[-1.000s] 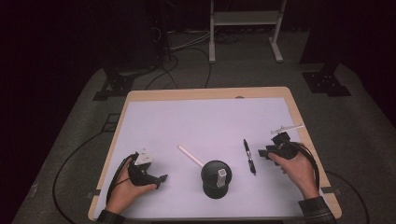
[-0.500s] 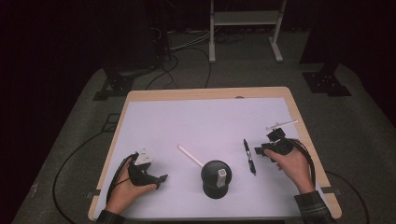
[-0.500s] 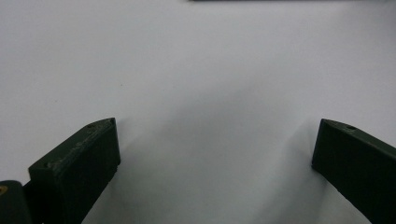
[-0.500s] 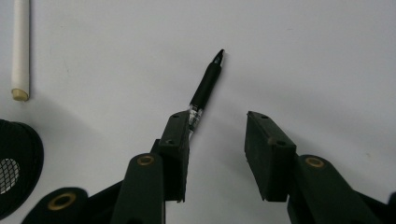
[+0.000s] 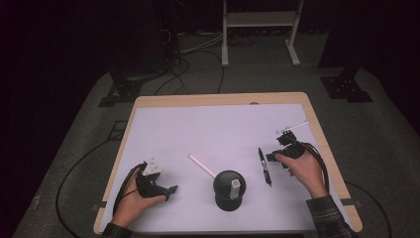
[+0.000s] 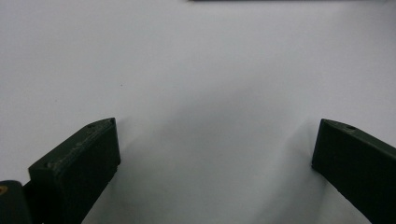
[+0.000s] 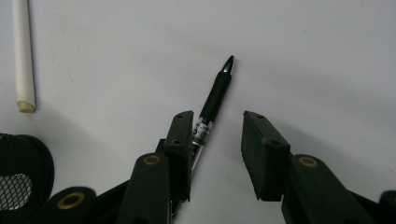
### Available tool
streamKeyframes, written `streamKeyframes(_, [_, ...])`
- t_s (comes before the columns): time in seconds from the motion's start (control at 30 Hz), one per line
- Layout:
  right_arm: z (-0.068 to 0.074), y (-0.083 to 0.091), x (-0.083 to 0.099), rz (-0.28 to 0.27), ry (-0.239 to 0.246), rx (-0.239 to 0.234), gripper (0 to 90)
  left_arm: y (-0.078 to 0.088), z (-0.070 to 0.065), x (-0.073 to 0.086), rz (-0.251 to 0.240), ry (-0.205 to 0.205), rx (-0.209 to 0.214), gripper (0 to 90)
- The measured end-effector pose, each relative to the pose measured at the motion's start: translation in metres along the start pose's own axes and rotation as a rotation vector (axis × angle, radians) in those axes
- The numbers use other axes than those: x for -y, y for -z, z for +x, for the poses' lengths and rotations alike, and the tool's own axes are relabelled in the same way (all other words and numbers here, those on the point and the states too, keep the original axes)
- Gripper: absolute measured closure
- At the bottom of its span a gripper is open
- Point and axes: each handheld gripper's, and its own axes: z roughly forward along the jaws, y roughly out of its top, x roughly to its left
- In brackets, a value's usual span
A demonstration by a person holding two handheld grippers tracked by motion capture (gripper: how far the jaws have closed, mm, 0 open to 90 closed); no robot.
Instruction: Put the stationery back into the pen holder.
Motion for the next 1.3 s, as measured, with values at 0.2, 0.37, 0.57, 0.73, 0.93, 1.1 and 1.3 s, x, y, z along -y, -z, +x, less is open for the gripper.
streamKeyframes(0.2, [0.000,-0.006,-0.007,0.025,-0.008,-0.001,63.5,0.000,0.000,0.000,0.000,0.001,0.001,0.0])
streamKeyframes(0.37, [0.000,-0.013,-0.014,0.043,-0.015,0.002,63.4,0.000,0.000,0.000,0.001,0.000,0.001,0.0])
streamKeyframes(0.57, [0.000,-0.022,-0.020,0.068,-0.011,0.005,63.7,0.000,0.000,0.000,0.001,0.002,0.001,0.0])
streamKeyframes(0.73, [0.000,-0.028,-0.026,0.088,-0.006,0.011,64.2,0.000,0.000,0.000,0.003,0.000,0.001,0.0])
streamKeyframes(0.93, [0.002,-0.035,-0.031,0.107,-0.008,0.016,65.2,0.000,0.000,0.000,0.003,0.000,0.001,0.0])
streamKeyframes(1.1, [0.001,-0.042,-0.033,0.124,-0.004,0.024,66.1,0.000,0.000,0.000,0.004,0.000,0.002,0.0])
streamKeyframes(1.3, [0.004,-0.049,-0.037,0.146,0.005,0.027,67.4,0.000,0.000,0.000,0.003,0.001,0.002,0.0])
